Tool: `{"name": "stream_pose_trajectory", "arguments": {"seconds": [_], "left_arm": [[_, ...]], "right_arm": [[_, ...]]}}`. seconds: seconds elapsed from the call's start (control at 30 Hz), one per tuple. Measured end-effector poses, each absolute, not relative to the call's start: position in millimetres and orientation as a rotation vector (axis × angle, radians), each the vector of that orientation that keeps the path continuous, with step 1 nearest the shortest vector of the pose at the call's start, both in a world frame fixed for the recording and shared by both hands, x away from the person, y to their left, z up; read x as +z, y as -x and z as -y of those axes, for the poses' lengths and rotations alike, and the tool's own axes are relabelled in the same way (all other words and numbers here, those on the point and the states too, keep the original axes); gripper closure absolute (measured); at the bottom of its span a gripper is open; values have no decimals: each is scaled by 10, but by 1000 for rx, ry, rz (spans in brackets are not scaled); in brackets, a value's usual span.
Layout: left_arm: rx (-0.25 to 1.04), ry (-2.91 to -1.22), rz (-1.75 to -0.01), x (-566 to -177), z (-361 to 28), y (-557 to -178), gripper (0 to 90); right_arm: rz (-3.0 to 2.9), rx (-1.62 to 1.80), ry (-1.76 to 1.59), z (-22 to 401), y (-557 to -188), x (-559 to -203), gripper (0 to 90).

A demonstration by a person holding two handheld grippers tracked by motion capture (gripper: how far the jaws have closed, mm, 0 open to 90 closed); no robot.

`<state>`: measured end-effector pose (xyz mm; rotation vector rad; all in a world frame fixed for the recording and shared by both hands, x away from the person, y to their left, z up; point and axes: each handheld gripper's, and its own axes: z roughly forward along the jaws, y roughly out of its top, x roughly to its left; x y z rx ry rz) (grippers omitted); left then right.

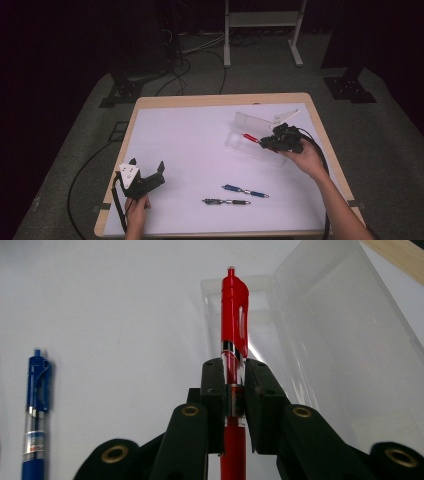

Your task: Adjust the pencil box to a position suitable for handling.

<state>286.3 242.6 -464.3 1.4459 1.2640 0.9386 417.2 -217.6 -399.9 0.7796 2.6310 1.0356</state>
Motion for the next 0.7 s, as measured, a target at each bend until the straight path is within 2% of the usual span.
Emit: {"name": "stream_pose_trajectory", "arguments": {"seconds": [0.7], "left_arm": [[939,-1445,-1260,-4644,-2425,-2863,3]], "right_arm": [[-2668,914,-873,2234,-4462,-4319,786]]}}
